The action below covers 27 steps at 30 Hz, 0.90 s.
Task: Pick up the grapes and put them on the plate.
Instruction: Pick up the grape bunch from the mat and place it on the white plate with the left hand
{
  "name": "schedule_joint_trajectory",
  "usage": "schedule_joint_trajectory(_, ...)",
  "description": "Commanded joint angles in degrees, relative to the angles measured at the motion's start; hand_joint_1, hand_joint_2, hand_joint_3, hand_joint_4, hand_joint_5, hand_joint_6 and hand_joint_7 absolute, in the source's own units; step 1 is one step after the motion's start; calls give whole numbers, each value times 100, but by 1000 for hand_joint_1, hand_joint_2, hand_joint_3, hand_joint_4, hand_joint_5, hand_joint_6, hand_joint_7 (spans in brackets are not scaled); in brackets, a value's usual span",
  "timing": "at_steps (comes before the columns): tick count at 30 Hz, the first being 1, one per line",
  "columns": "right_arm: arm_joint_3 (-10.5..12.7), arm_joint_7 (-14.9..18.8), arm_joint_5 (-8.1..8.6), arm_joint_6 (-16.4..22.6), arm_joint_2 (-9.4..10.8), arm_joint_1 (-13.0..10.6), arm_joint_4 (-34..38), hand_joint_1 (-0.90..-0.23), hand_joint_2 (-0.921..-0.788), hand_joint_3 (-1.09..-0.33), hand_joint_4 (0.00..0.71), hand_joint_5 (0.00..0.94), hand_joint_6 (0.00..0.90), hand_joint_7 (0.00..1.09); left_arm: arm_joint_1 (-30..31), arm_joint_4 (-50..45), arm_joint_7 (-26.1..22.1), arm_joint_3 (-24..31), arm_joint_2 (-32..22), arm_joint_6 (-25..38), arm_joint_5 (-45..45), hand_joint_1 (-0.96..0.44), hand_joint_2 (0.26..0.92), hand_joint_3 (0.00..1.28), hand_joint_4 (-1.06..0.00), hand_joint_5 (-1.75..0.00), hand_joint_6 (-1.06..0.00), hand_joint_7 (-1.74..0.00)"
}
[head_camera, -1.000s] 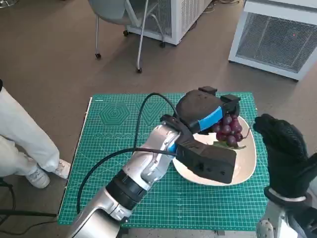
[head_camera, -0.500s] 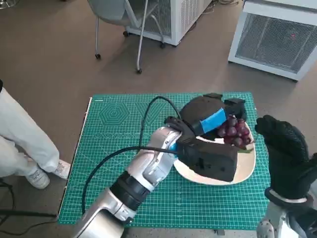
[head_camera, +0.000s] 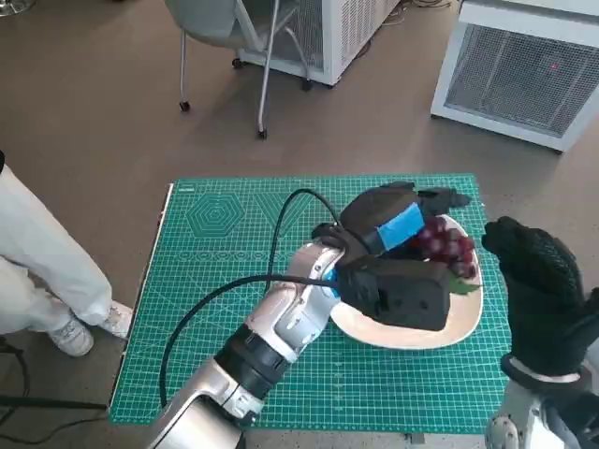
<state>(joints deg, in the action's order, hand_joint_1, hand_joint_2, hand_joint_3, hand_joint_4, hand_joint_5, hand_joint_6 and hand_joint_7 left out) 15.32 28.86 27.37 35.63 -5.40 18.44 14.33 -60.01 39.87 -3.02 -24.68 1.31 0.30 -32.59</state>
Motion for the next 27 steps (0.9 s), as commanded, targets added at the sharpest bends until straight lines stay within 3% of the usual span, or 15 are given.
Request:
schedule_joint_trajectory(1, -6, 30, 27, -48, 16, -132, 71, -382, -921, -589, 613, 117, 258, 816, 36, -60, 163, -78, 2, -24, -106, -353, 921, 23, -371, -29, -435, -3)
schedule_joint_trajectory(15, -12, 37, 24, -45, 12, -103, 100, -383, -921, -589, 612, 122, 254, 824, 616, -962, 115, 281, -455, -573, 246, -353, 921, 33, -392, -14, -448, -7)
schedule_joint_trajectory(22, -35, 16, 19, -78, 26, -96, 79, -382, -921, -588, 612, 124, 254, 825, 907, -1276, 167, 697, -802, -917, 578, -380, 921, 65, -380, -4, -450, -6)
schedule_joint_trajectory(27, -48, -2, 13, -96, 26, -123, 18, -381, -921, -588, 611, 126, 254, 825, 1279, -1434, 10, 1238, -1172, -1513, 1201, -419, 921, 107, -382, -4, -453, -7)
